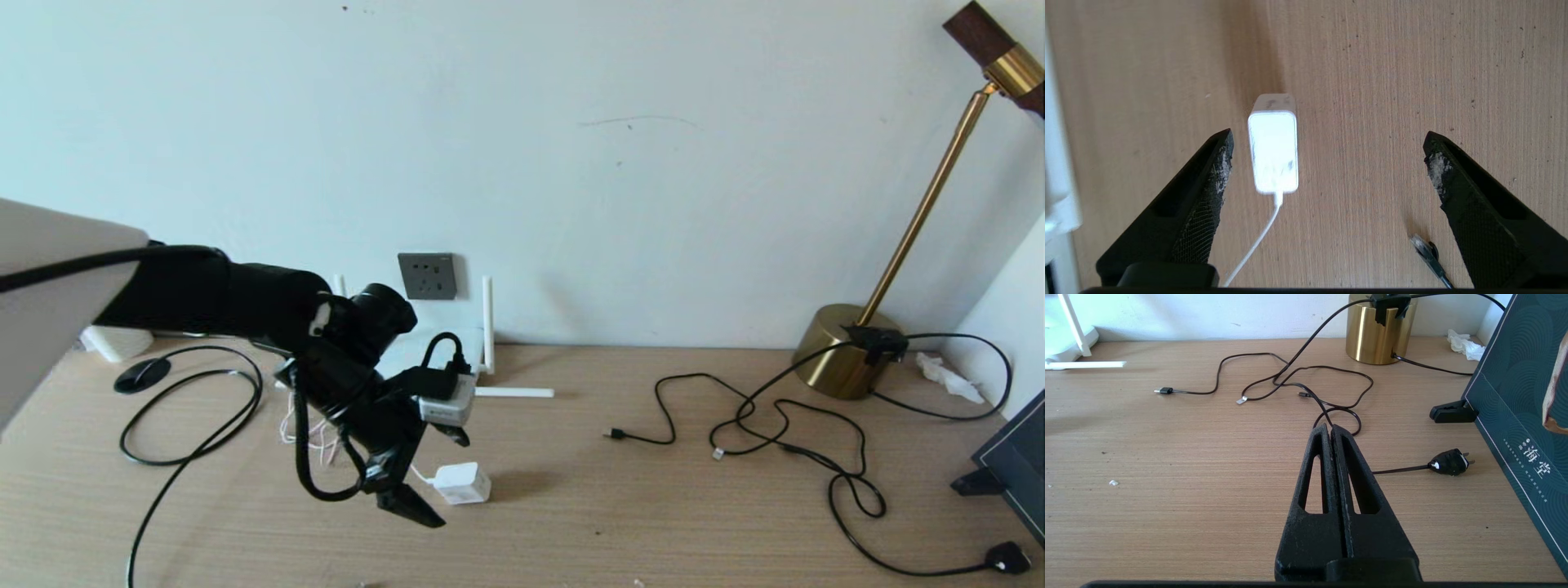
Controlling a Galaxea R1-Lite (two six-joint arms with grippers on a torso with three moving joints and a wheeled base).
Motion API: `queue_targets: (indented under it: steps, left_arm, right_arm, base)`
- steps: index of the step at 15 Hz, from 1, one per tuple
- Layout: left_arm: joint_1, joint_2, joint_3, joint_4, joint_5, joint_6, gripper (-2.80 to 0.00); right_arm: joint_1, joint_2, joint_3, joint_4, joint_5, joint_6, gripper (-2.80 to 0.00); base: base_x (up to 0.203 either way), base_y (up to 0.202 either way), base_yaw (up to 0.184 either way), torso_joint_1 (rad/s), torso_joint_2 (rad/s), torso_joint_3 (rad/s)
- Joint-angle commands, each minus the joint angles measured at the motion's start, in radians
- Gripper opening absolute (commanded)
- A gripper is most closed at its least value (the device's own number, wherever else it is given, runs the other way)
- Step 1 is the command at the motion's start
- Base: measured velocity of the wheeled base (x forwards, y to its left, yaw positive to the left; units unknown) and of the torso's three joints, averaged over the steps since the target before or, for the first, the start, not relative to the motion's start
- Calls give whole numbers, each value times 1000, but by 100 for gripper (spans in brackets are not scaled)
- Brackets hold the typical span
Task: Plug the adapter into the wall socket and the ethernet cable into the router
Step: Pick up plug
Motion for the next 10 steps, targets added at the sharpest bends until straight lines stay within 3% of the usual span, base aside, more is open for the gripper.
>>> queue_targets:
  steps: [1, 4, 10]
  left_arm:
    - [-4, 58, -23, 31, 14, 11, 0]
    - [-4, 65, -24, 31, 79, 17, 0]
    - [-9, 171, -179, 16, 74, 27, 0]
  right_arm:
    - [0, 0, 0, -1, 0, 0, -280]
    - [0, 0, 0, -1, 0, 0, -280]
    - [0, 0, 0, -1, 0, 0, -280]
  base:
    - [0, 0, 0, 0, 0, 0]
    - [0, 0, 0, 0, 0, 0]
    - [0, 0, 0, 0, 0, 0]
